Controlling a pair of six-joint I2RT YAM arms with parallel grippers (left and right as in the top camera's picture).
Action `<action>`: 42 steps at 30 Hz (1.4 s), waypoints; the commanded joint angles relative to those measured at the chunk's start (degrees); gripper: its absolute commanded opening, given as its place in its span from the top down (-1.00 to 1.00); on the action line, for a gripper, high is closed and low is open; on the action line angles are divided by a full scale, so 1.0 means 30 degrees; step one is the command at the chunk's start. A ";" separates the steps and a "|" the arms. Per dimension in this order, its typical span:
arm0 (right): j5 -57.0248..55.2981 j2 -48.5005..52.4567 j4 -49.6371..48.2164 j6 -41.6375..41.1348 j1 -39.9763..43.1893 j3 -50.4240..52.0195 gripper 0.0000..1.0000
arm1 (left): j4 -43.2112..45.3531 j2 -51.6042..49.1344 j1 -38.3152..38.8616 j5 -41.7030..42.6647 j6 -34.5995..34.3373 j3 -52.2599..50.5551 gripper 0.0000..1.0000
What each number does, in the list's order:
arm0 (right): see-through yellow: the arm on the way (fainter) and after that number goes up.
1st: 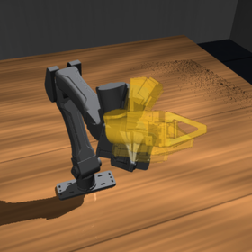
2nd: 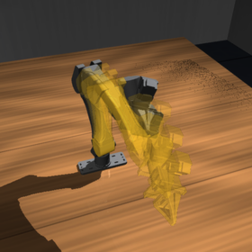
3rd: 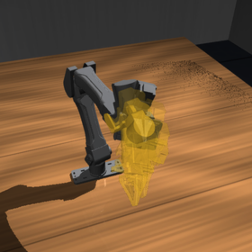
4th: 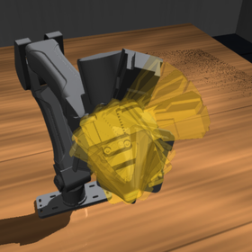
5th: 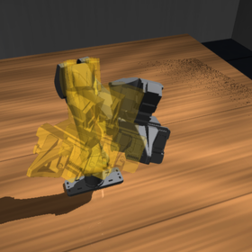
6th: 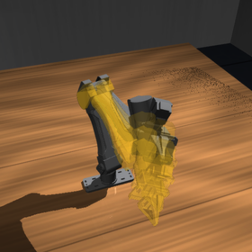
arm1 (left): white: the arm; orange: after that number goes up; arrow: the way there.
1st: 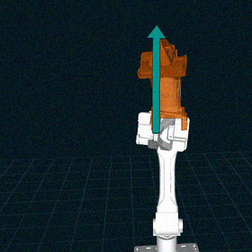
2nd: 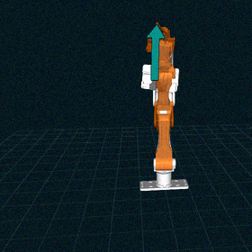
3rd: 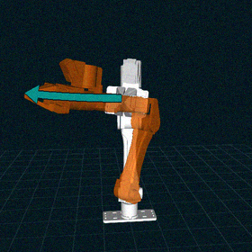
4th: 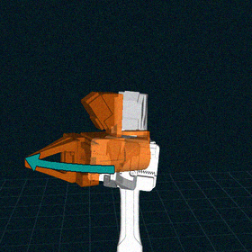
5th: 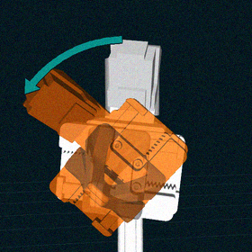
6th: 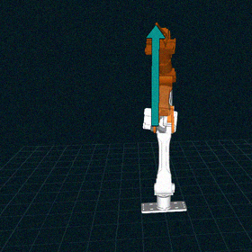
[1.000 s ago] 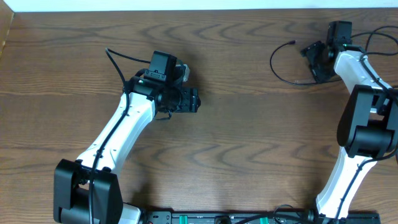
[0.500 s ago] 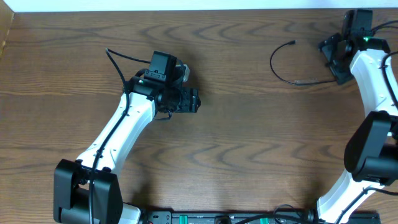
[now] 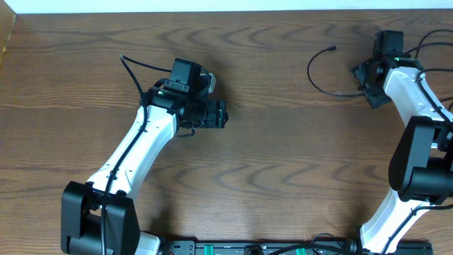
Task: Untangle cables
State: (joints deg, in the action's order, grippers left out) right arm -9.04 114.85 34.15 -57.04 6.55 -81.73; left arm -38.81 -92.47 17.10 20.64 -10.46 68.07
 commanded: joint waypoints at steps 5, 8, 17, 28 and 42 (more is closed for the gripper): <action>-0.0532 0.0204 -0.2237 -0.0401 -0.0036 0.2302 -0.56 | -0.0066 0.0175 0.0044 -0.0117 0.0131 0.0146 -0.47; -0.0546 0.0204 -0.2841 -0.0393 -0.0036 0.2594 -0.51 | -0.0066 0.0175 0.0044 -0.0109 0.0131 0.0146 -0.47; -0.1880 0.0291 -0.3504 -0.0379 0.0000 0.2645 -0.21 | -0.0277 0.0175 0.0044 -0.0109 0.0131 0.0146 -0.47; -0.1756 0.2688 -0.3752 0.0109 0.0102 0.2659 -0.11 | -0.0350 0.0175 0.0044 -0.0109 0.0131 0.0146 -0.47; 0.0299 0.0044 -0.0721 0.5049 0.1836 0.0248 0.98 | -0.0350 0.0175 0.0044 -0.0117 0.0131 0.0146 -0.47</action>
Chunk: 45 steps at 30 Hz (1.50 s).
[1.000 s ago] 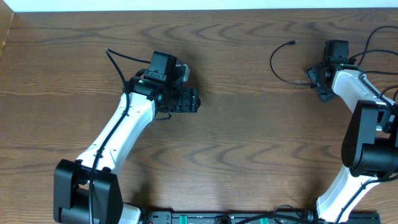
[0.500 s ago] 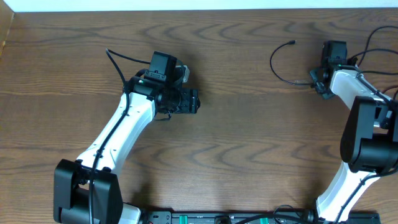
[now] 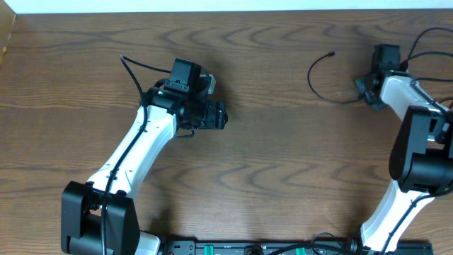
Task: Untangle cables
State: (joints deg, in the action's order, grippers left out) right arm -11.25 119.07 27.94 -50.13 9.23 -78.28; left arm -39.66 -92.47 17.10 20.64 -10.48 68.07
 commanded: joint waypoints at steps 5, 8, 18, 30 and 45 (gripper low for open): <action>-0.1231 -0.5377 0.4510 0.5020 0.4277 -0.4138 0.98 | -0.0124 0.0175 0.0044 -0.0117 0.0138 0.0146 -0.47; -0.1275 -0.6783 0.4510 0.5515 0.6470 -0.5144 0.98 | -0.0138 0.0175 0.0044 -0.0117 0.0138 0.0146 -0.47; 0.4357 -0.6659 0.3883 0.3840 1.4695 -0.5275 0.98 | -0.0131 0.0175 0.0044 -0.0117 0.0138 0.0146 -0.47; 0.7577 -0.3373 0.4583 0.4320 1.4775 -0.5129 -0.98 | -0.0138 0.0175 0.0044 -0.0036 0.0131 0.0146 -0.47; 1.7070 -0.6309 0.6739 1.3318 1.3580 -0.5136 -0.98 | -0.0131 0.4983 0.0044 -0.2594 0.0896 0.0175 -0.38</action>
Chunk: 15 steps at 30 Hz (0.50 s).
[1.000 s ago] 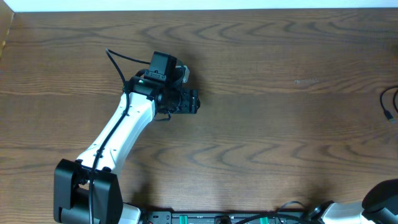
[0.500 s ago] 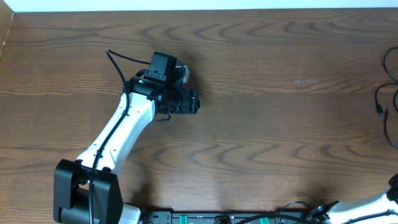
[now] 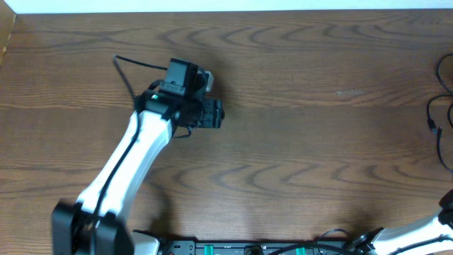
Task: Untangle cables
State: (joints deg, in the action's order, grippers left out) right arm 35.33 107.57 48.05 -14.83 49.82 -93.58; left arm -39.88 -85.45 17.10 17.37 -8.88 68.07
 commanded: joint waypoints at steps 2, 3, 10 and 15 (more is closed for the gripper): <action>0.2222 -0.3912 -0.0015 0.1814 -0.0095 -0.0036 -0.99 | -0.0182 0.4320 0.0036 -0.2004 0.0321 0.0175 -0.39; 0.2820 -0.4648 -0.0109 0.2200 -0.0160 -0.0036 -0.99 | -0.0255 0.5282 0.0036 -0.2331 0.0080 0.0175 -0.39; 1.0579 -1.0200 -0.2331 0.3687 -0.0729 -0.0036 -0.99 | -0.0998 1.0979 0.0022 -0.3257 -0.0495 0.0175 -0.39; 1.2072 -1.4637 -0.2324 0.3672 -0.0721 -0.0036 -0.98 | -0.1727 1.4586 0.0022 -0.5304 -0.0495 0.0175 -0.39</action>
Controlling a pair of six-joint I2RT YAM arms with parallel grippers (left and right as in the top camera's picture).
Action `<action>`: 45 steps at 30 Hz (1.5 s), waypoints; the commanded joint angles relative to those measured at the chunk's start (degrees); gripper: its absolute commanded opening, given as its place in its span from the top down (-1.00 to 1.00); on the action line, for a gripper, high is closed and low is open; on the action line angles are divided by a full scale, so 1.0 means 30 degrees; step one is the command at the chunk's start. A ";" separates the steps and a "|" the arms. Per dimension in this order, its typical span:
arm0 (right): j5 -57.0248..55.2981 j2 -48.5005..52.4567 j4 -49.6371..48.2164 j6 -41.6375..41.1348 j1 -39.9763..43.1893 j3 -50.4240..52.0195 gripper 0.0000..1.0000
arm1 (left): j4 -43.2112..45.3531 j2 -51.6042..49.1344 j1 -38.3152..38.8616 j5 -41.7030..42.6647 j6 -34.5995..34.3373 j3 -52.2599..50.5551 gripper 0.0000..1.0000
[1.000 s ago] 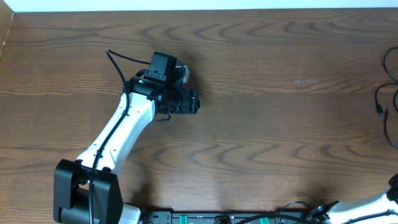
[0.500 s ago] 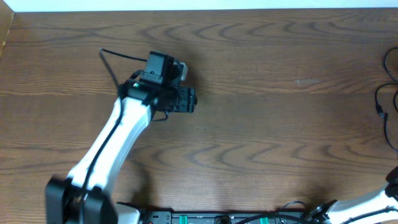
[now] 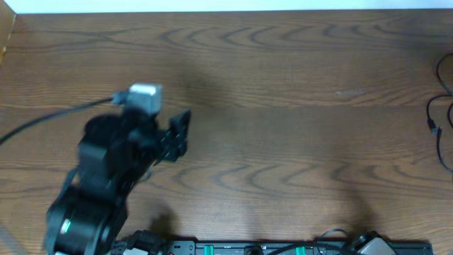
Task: Untangle cables
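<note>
A black cable (image 3: 433, 125) lies along the table's right edge, curling out of view, with a small plug end pointing inward. My left arm (image 3: 99, 184) shows large and blurred at the lower left, raised toward the camera. Its gripper (image 3: 177, 134) points to the right over bare wood, too blurred to show how its fingers stand. A thin dark cable (image 3: 56, 117) runs from the left edge to the arm's wrist beside a grey block (image 3: 145, 91). Whether that cable is held cannot be told. My right gripper is out of view.
The wooden table (image 3: 283, 142) fills the view, with a white strip along its far edge. A black rail with green parts (image 3: 233, 248) runs along the front edge. A small rounded piece of the right arm (image 3: 368, 244) shows at the bottom right.
My left arm has moved from the table's upper left down toward the lower left and now looms larger and blurred. The black cable at the right edge lies as before.
At first my right gripper was at the far right by a curved black cable, and my left gripper rested at the upper left. Then the right arm had left the view and the cable lay at the right edge. Now the left arm has drawn back too.
</note>
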State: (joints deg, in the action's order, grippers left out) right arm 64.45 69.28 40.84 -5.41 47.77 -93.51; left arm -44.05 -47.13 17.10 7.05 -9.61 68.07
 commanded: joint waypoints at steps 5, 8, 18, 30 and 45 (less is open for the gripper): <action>0.4095 -0.5129 -0.0430 -0.0546 -0.0022 -0.0670 -0.99 | -0.1319 0.4626 0.0022 -0.3191 -0.0248 0.0175 -0.40; 0.6419 -0.5275 -0.2761 -0.4109 -0.0029 -0.1406 -0.99 | -0.2142 0.5880 0.0022 -0.3876 -0.0233 0.0175 -0.39; 0.7730 -0.7096 -0.6448 -0.8204 -0.2091 -0.5974 -0.98 | -0.4102 0.6411 0.0022 -0.3876 -0.0168 0.0175 -0.39; -0.4269 -0.8699 0.4809 0.1537 -0.7949 -1.4957 -0.99 | -0.5340 0.6441 0.0022 -0.5144 -0.0015 0.1253 -0.39; -1.7085 -1.0171 1.4571 0.4750 -1.5365 -1.5089 -0.98 | -0.6419 0.6696 0.0022 -0.6732 0.0699 0.4197 -0.40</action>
State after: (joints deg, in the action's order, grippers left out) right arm 22.98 39.68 83.85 7.09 5.69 -139.11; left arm -62.35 -27.57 17.10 -9.65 -8.73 79.33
